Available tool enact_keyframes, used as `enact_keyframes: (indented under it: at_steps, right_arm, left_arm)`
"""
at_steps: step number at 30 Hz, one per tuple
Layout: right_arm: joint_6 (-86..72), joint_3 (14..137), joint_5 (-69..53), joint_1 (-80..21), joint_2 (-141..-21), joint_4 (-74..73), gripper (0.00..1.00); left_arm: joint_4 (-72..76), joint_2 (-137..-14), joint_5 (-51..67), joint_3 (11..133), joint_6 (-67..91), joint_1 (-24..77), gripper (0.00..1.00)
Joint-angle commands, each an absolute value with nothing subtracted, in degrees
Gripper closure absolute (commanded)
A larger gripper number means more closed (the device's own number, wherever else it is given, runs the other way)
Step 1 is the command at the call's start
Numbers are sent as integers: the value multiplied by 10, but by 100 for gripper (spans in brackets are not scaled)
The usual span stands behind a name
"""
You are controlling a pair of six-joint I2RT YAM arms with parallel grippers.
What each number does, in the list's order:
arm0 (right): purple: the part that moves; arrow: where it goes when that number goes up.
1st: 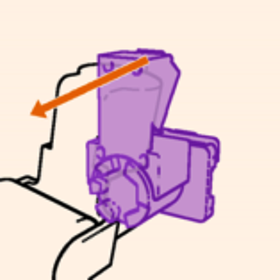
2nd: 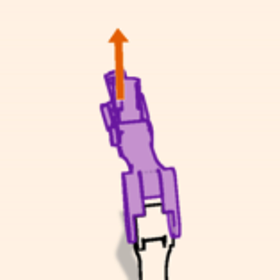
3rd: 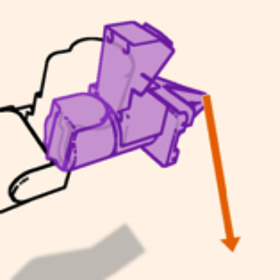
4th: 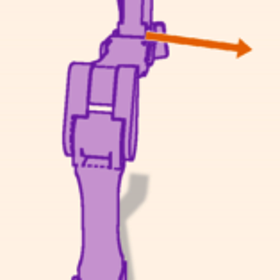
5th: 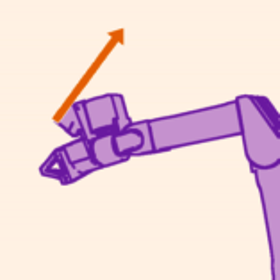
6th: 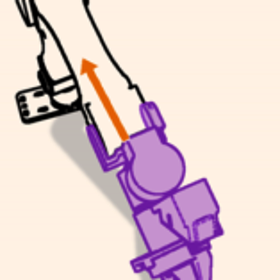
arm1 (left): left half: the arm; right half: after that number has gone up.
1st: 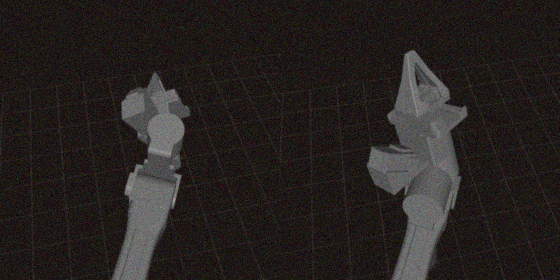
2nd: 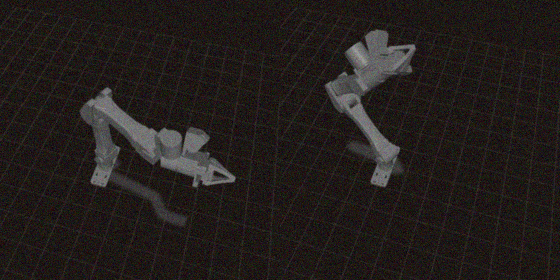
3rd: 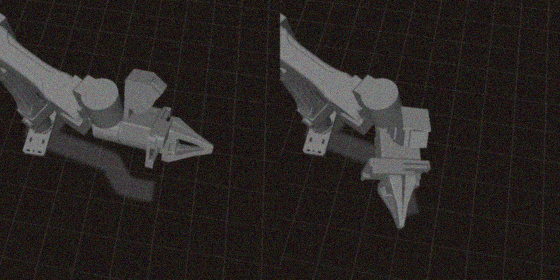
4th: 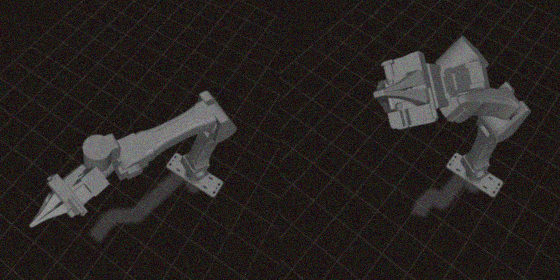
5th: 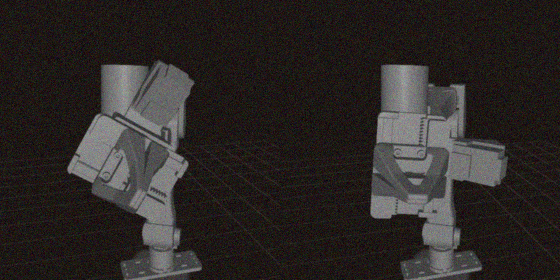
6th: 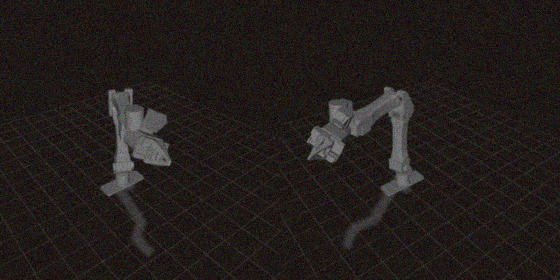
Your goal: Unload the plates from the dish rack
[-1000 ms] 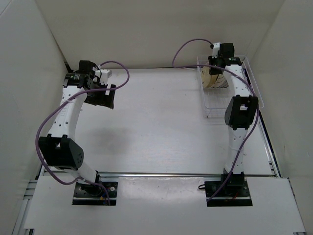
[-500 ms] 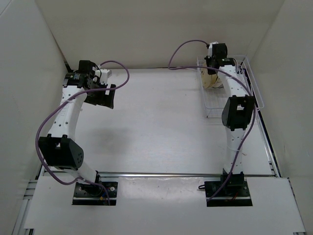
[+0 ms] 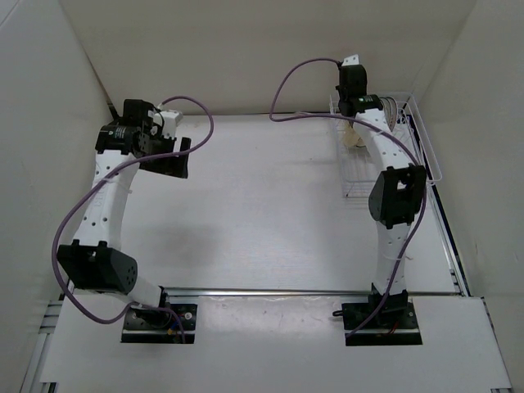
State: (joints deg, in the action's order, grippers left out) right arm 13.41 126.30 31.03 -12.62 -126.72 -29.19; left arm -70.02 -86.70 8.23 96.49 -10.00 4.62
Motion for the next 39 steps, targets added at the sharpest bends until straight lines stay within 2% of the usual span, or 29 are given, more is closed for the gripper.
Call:
enact_keyframes:
  at_steps: [1, 8, 11, 15, 16, 21, 22, 26, 28, 33, 39]
  right_arm:
    - [150, 1253, 365, -138, -1202, -223, 100]
    - [163, 1209, 384, -148, -1130, -215, 100]
    - [132, 1203, 339, -155, -1087, -253, 100]
    - [61, 1175, 168, -155, -1021, -339, 100]
    - [54, 1154, 49, -155, -998, -372, 100]
    - [17, 1093, -199, -155, -951, -432, 100]
    - [17, 1072, -280, -155, -941, -438, 100]
    - [28, 1026, -469, -160, -922, -454, 100]
    - [28, 1006, -484, -166, -914, -454, 100]
    - [11, 943, -533, -171, -902, -441, 100]
    - [-25, 929, -547, -178, -914, -413, 100]
  left_arm:
    - [-694, -824, 98, 974, -98, 48, 1]
    - [-689, -797, 104, 963, -87, 48, 1]
    - [-675, -783, 63, 963, -70, 48, 1]
    - [-662, -751, 40, 984, -50, 48, 1]
    - [-662, -745, 48, 990, -50, 48, 1]
    - [-662, -741, 170, 1031, -68, 48, 1]
    - [-674, -750, 230, 1053, -75, 48, 1]
    - [-736, -816, 405, 1082, -91, 48, 1]
    - [-737, -823, 470, 1065, -97, 48, 1]
    - [-763, -847, 535, 1065, -126, 48, 3]
    - [-775, -853, 588, 1030, -147, 48, 6]
